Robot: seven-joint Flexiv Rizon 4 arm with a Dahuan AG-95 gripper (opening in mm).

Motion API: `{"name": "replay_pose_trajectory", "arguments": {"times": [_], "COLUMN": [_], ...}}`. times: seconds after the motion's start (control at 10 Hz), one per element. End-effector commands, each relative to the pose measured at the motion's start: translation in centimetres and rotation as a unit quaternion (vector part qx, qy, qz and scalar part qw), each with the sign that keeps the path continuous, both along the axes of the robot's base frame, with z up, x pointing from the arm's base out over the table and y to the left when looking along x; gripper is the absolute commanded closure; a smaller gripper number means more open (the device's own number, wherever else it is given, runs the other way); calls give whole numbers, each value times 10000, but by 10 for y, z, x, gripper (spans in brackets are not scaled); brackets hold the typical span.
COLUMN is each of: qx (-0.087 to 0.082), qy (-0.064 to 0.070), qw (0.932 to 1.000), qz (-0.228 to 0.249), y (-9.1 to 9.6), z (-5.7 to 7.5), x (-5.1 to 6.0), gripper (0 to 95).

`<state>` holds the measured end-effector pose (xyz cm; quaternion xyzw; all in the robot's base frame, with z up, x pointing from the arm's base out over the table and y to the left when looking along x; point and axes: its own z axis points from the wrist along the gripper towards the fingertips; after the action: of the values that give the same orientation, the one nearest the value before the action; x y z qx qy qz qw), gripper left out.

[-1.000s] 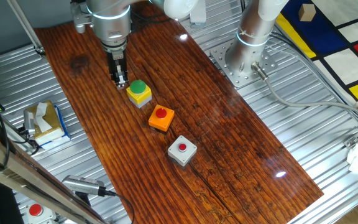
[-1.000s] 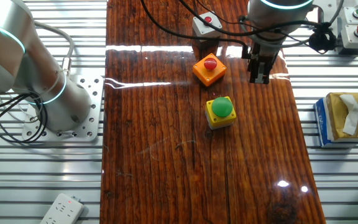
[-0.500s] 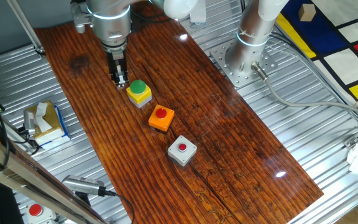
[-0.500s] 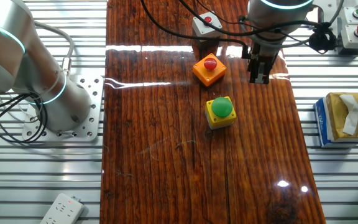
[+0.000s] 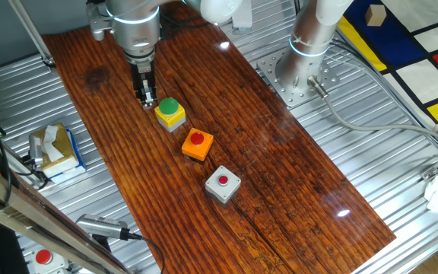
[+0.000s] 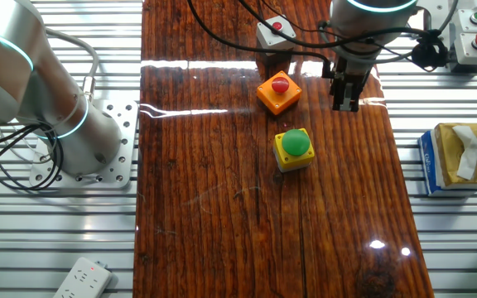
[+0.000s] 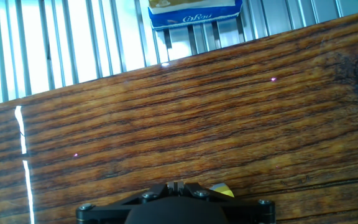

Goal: Press three buttons from left to right in sequence

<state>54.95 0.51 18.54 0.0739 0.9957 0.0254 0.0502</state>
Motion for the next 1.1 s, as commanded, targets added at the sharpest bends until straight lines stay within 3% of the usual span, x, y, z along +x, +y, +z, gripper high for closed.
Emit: {"name": "replay_pose_trajectory", "arguments": {"times": [0.1,0.8,1.1], "qx": [0,-27,-2], "qy": [-1,-11,19], "qw": [10000,9998,9998], "qz": [1,217,187], "y": [0,0,-1], "z": [0,0,2], "x": [0,0,-8], "gripper": [950,950,950]}}
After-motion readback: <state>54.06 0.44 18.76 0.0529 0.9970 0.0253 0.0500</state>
